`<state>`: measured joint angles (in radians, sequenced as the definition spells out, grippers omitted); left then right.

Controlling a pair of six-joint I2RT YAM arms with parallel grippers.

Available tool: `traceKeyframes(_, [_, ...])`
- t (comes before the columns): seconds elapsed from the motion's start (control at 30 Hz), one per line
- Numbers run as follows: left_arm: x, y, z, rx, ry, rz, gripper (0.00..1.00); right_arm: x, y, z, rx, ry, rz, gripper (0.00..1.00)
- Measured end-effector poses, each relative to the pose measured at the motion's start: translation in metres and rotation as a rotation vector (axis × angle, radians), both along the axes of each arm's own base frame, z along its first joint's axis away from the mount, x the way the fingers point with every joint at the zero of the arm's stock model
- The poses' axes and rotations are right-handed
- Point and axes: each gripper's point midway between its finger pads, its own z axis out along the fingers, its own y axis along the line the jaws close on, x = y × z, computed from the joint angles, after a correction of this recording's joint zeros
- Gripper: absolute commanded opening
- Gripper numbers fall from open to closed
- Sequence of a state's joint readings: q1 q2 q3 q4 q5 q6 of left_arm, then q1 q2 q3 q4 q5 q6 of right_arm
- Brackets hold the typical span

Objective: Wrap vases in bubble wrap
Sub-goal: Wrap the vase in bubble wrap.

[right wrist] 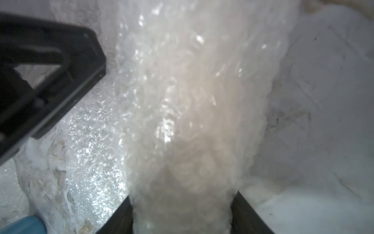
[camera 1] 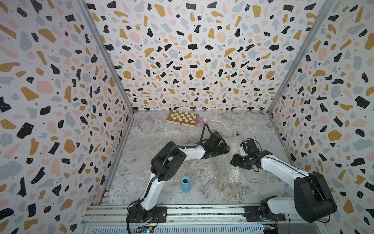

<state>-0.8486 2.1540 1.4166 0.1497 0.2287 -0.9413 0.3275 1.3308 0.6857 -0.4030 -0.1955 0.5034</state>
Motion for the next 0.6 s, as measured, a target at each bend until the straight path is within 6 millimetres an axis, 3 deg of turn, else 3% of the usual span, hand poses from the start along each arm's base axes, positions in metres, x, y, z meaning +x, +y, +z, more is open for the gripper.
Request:
traceKeyframes(0.37, [0.025, -0.043, -0.002, -0.058, -0.036, -0.049, 0.63, -0.001, -0.001, 0.0, 0.062, -0.012, 0.018, 0.58])
traceKeyframes(0.6, [0.014, -0.072, -0.001, -0.106, -0.05, -0.122, 0.61, -0.003, -0.004, 0.001, 0.108, -0.017, 0.016, 0.58])
